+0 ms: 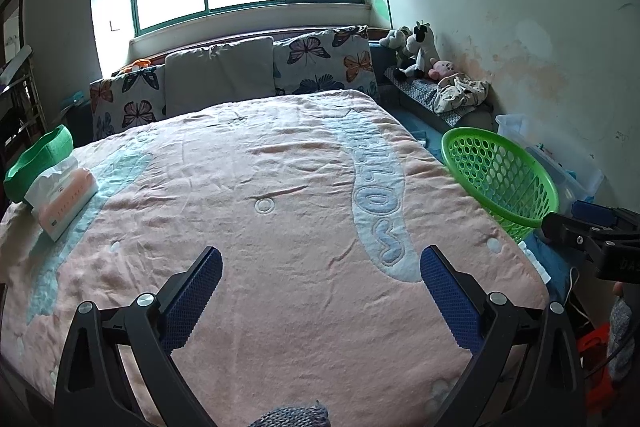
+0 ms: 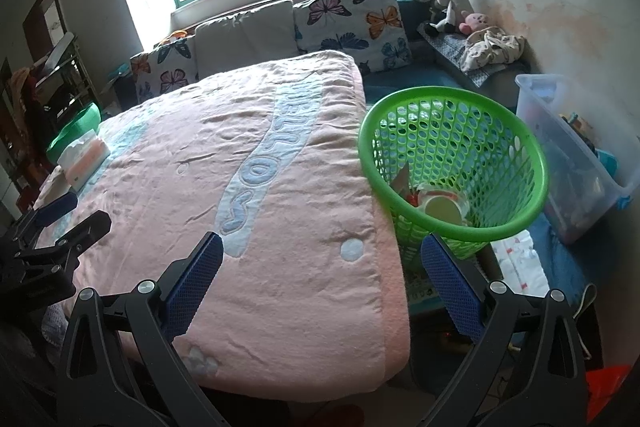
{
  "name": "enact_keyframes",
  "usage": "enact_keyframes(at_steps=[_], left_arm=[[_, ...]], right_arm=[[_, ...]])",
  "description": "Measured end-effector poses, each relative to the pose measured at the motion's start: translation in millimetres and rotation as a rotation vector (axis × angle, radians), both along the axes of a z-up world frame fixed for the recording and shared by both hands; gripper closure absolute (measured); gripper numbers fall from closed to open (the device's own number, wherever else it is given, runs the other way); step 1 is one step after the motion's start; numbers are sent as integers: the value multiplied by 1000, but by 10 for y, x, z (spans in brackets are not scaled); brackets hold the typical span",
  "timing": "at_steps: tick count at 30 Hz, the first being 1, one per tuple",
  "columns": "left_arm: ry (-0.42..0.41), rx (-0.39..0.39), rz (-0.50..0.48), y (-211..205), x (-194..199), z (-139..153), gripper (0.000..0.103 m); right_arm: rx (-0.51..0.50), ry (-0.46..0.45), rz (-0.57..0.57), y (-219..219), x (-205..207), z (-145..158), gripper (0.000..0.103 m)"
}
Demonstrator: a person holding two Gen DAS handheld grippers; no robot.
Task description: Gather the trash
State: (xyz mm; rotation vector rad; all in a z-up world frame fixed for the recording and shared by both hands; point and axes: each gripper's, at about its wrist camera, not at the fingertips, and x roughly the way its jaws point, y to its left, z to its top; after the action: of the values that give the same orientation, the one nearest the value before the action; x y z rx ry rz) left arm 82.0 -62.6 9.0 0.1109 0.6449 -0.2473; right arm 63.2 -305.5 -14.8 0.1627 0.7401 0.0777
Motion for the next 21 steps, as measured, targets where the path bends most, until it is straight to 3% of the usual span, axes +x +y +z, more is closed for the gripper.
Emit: enact_keyframes(at_steps=[21], left_arm=[[11, -1, 1, 11, -1, -64, 7]], right_arm=[[2, 14, 4, -1, 25, -61, 4]])
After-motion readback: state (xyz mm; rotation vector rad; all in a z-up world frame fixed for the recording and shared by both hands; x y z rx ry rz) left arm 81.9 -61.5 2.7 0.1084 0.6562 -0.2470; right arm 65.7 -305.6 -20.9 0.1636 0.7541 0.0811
